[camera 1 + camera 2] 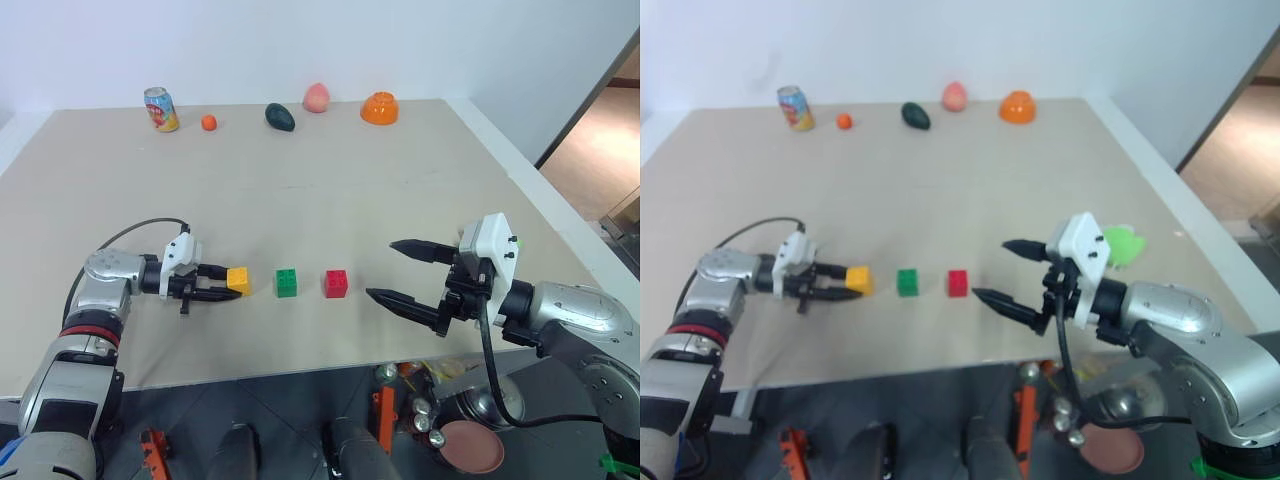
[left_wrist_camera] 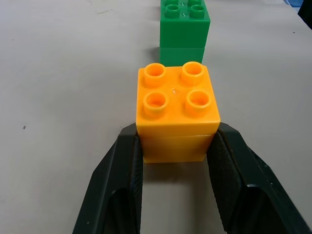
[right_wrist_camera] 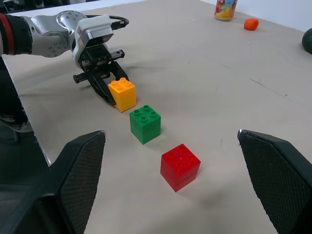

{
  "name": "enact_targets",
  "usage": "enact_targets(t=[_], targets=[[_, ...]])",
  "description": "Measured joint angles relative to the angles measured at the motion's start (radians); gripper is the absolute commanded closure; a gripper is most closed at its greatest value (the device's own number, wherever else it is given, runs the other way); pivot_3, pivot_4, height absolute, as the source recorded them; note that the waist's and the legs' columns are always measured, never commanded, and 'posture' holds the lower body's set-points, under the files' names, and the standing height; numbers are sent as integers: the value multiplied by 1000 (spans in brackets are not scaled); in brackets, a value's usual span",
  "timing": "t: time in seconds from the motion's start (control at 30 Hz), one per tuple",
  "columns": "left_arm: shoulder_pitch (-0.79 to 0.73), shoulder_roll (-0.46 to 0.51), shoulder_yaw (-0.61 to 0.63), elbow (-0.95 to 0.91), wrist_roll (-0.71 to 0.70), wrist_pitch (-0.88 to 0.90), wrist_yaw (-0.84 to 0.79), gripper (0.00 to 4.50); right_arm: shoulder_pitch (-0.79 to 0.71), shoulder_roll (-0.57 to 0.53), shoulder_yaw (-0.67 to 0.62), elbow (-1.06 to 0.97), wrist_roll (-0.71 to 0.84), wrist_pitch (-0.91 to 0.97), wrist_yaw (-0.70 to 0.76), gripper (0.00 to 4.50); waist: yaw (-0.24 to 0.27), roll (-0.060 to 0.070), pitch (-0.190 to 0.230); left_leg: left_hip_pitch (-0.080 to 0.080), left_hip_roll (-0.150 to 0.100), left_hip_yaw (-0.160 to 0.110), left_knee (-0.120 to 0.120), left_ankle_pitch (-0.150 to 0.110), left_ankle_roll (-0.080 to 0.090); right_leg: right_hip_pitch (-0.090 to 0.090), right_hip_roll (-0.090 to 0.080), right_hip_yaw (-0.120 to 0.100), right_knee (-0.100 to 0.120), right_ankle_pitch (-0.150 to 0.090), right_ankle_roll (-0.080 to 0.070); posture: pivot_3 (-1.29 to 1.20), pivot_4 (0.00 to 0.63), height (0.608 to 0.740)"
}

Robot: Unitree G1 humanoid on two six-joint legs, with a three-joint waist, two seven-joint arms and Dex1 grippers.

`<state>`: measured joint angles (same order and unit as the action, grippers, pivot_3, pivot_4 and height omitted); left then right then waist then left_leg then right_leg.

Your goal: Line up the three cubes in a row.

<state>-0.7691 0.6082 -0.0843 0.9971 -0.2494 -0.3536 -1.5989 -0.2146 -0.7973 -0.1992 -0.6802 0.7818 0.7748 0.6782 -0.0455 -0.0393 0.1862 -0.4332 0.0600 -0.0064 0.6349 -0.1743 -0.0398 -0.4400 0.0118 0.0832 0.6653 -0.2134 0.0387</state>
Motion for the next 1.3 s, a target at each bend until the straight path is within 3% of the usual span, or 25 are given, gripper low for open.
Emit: enact_targets(t=[0.03, 0.23, 0.27, 0.57, 0.8, 0.93, 1.0, 1.13, 1.2, 1.3], targets=[[0, 0, 0, 0, 1, 0, 0, 2197, 0, 0, 0, 0, 0, 0, 0, 0, 0, 0, 0, 0, 0, 0, 0, 0, 0, 0, 0, 0, 0, 0, 0, 0, 150, 738], [8, -11, -33, -7, 0, 13, -14, 204, -1, -1, 0, 3, 0, 0, 0, 0, 2, 0, 0, 3, 0, 0, 0, 1, 1, 3, 0, 0, 0, 0, 0, 0, 150, 738], [8, -14, -32, -7, 1, 9, -15, 62, -2, -1, 0, 4, 0, 0, 0, 0, 3, 0, 0, 3, 0, 0, 0, 2, 3, 3, 0, 0, 0, 0, -1, 0, 150, 738], [5, 8, 19, 24, 17, -23, 11, 62, -39, 0, 27, 24, -2, -11, 19, 0, -3, 0, 0, 3, 1, 1, 0, 5, 7, 2, 1, 0, 0, 4, -3, 0, 150, 738], [7, 109, 82, 31, 21, -10, 18, 62, -119, -3, 90, 111, -35, -51, 95, 0, -2, 0, 0, 0, 1, 1, -1, 4, 7, -1, 1, 0, 0, 3, -3, 0, 150, 738], [159, 278, 62, -196, -62, 173, -5, 62, -194, -53, 129, 246, -101, -113, 212, 0, -13, 0, 0, 1, 3, 4, -3, 4, 7, -2, 0, 0, 0, 3, -4, 0, 150, 738], [239, 317, 115, -304, -98, 299, 21, 62, -245, -52, 152, 358, -164, -164, 237, 0, -13, 1, 0, 2, 3, 4, -3, 4, 7, -2, 0, 0, 0, 2, -5, 0, 150, 738], [393, 249, 311, -548, -166, 463, 342, 62, -330, 45, 177, 533, -307, -248, 132, 0, -3, 1, 0, 3, 5, 5, -2, 4, 7, -1, -1, -2, 0, 3, -5, 0, 150, 738], [482, 143, 419, -724, -173, 568, 614, 62, -330, 119, 187, 581, -366, -261, 41, 0, -2, 1, 0, 3, 5, 6, -3, 4, 7, 0, -1, -1, 0, 3, -5, 0, 150, 738], [607, -25, 479, -973, -191, 725, 929, 62, -298, 224, 201, 638, -450, -271, -103, 0, -1, 1, 0, 0, 4, 7, -3, 4, 7, -2, -1, 0, 1, 6, 4, 0, 150, 738]])
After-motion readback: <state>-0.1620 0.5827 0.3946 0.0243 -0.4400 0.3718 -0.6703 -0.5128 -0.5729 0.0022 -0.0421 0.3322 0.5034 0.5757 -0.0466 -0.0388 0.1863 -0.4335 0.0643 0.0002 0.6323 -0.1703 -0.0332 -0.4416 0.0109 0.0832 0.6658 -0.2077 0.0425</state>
